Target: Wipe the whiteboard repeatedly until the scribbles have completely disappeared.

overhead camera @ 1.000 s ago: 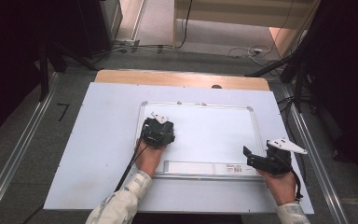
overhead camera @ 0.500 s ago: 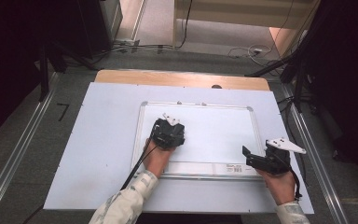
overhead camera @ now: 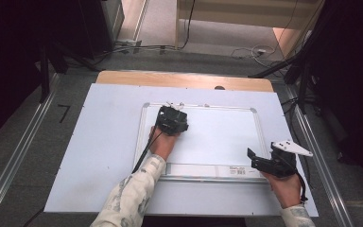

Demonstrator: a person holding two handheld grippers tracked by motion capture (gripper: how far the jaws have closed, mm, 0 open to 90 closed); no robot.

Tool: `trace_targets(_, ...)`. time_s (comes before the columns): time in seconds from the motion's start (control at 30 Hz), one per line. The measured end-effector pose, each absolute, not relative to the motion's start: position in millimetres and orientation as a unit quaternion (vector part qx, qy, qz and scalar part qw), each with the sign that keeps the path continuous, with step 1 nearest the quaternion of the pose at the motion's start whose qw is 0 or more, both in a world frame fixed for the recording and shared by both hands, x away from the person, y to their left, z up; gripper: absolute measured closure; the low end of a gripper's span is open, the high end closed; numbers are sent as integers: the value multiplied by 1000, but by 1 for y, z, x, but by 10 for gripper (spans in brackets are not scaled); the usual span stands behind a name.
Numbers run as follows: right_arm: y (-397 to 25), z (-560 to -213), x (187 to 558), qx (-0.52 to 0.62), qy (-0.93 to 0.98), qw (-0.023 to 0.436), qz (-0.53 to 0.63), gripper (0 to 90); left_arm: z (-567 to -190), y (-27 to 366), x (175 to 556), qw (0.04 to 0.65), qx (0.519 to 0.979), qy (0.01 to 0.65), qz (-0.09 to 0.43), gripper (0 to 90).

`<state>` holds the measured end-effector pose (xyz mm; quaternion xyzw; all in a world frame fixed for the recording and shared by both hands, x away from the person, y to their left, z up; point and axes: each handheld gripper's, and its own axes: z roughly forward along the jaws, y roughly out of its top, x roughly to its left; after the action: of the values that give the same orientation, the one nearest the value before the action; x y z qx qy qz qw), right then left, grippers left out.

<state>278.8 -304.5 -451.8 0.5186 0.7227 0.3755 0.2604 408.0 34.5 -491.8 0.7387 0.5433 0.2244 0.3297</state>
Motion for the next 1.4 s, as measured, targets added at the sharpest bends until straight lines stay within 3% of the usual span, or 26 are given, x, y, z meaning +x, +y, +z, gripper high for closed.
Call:
trace_targets(0.57, -309, -452, 277, 522, 719, 261, 377, 66, -491, 85, 423, 309, 688, 607, 250, 415)
trace_targets(1.1, -303, -452, 278, 518, 724, 261, 373, 66, -493, 93, 373, 318, 716, 576, 235, 416)
trace_targets(1.4, -301, -453, 280, 517, 726, 259, 372, 66, -491, 94, 367, 316, 719, 576, 227, 417)
